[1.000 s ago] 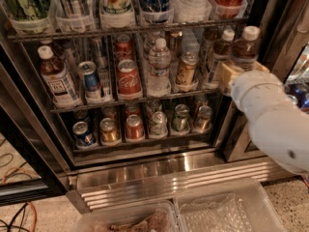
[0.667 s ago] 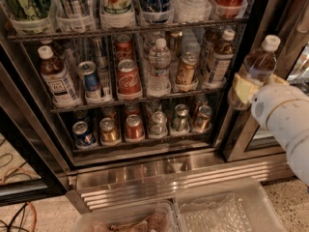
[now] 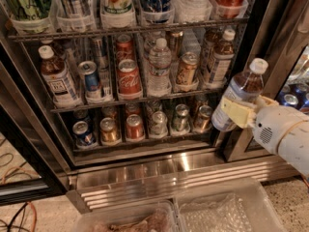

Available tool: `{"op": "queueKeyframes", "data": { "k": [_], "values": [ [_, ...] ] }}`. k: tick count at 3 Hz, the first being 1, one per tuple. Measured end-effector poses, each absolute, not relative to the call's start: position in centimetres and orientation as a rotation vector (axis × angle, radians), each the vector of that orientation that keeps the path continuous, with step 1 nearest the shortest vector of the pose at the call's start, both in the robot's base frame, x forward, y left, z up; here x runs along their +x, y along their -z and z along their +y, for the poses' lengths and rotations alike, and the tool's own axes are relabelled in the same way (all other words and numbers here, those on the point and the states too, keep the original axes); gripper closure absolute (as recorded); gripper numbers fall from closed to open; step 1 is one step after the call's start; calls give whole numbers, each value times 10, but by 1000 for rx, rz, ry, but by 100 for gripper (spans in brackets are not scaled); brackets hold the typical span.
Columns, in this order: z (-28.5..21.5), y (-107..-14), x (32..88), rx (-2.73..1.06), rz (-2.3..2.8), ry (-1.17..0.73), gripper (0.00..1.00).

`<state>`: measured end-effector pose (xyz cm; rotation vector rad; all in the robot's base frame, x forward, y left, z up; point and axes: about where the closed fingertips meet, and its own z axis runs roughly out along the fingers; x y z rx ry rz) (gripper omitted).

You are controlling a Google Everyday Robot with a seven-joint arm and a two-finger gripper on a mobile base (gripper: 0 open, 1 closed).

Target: Pick blue plastic bottle from middle shelf of fridge

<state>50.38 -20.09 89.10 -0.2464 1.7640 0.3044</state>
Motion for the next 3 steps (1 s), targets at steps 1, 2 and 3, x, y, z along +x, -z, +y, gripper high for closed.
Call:
{"op": "queueKeyframes", "data": {
  "k": [1,2,3],
  "values": [
    [-162,-923,503,-397,1656,-436,100],
    [-123,-958,498,-510,1530,-571,100],
    [-123,-958,498,-510,1530,-571,100]
  ]
}}
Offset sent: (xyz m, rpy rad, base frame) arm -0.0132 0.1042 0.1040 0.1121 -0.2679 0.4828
